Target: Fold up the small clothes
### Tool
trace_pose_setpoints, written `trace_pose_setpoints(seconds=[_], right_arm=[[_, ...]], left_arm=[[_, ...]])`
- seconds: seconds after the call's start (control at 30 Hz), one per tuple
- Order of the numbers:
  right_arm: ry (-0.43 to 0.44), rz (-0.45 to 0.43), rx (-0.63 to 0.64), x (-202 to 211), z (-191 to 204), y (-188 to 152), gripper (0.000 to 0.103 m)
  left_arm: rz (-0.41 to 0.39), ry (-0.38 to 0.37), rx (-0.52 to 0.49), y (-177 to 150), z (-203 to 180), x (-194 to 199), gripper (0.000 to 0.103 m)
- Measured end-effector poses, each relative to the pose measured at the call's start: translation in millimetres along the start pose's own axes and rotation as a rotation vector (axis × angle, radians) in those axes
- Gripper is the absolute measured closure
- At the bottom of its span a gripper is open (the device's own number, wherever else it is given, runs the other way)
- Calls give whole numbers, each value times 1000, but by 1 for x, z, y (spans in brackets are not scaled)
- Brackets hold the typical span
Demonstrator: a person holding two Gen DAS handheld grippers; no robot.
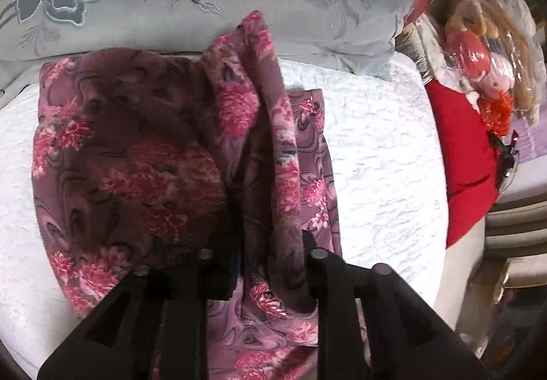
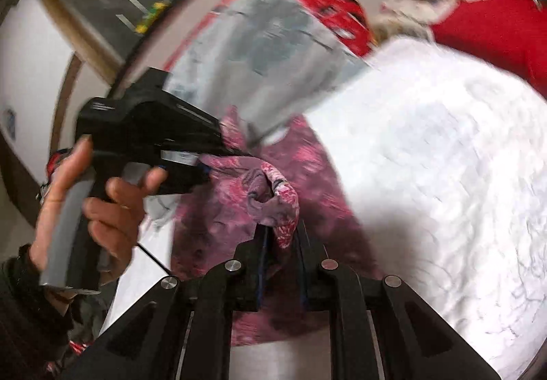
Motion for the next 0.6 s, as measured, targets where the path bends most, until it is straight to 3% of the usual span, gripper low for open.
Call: trace_pose_setpoints(seconds=[0.1,0.2,0.3,0.33,0.37,0.47,0.6], right_arm=[[-25,67,-84,-9,-25,-6,87],[-25,69,-63,1,-26,-1,88],[-28,19,-24,16,-21,16,76],[-16,-3,-24,21,-19,24,70],[-7,-16,-25,24,-18,30,62],[48,-29,-50,26,-14,48,51],[57,39,-8,12,-4,51,48]], left_arm=[[-5,-55,20,3,7,6,84],[-60,-163,110,14,31,28,83],[-116,-292,208,23,70,52,68],[-130,-319,226,24,78,58,59],[-142,-347,232,25,84,65,57],[-124,-349,166,21,80,71,54],[-105,-337,120,17,68,62,54]])
Point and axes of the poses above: each gripper's, at about its wrist camera, not at the fingertips, and x roughly against the way its jaws point, z to its left, y to its top, the point moved 5 cm from there along -x, roughly the way its jaws point, and after that the axes turned 7 degrees about y, right-handed, at the moved point
